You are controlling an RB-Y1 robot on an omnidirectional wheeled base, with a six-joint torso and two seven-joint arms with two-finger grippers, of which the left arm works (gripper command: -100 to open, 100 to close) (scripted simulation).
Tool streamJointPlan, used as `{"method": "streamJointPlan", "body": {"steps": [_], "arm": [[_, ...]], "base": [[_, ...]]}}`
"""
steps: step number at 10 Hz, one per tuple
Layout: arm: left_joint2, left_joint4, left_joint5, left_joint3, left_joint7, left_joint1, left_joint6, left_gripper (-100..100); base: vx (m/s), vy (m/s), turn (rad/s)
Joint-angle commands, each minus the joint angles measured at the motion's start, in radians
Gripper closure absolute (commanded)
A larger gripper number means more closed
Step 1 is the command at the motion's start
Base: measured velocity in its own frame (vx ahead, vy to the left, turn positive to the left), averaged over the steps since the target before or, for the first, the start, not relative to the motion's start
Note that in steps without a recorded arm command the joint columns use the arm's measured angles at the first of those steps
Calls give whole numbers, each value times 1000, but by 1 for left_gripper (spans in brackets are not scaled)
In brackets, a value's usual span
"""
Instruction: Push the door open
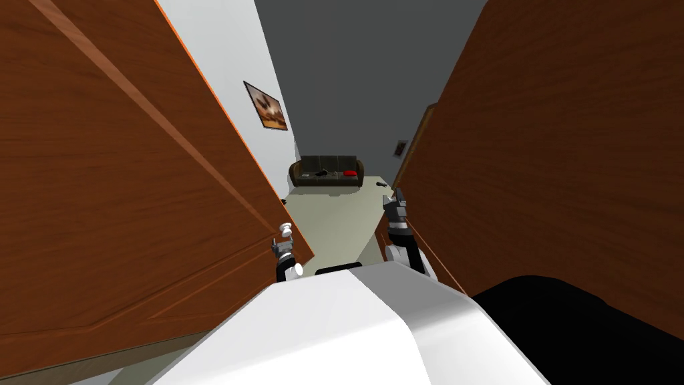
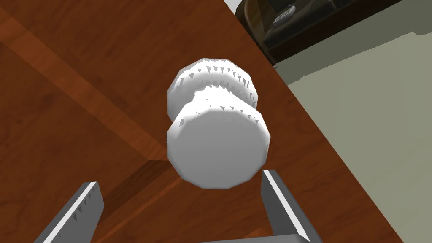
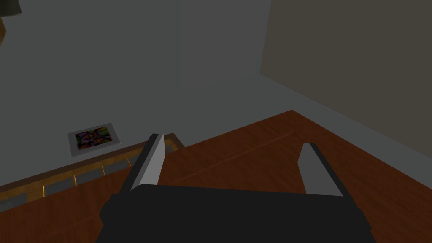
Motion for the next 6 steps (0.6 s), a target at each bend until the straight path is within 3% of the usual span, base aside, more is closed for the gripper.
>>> {"method": "streamJointPlan", "body": {"steps": [1, 3, 4, 6], "arm": [[-2, 0, 10, -5, 28, -3, -6, -100], [-12, -12, 46, -19, 90, -2, -10, -100], [-12, -12, 46, -19, 97, -2, -10, -100], [-23, -25, 83, -34, 163, -2, -15, -100]], "base": [[-59, 0, -19], [-64, -2, -75], [-59, -3, -27], [-57, -10, -61]]}}
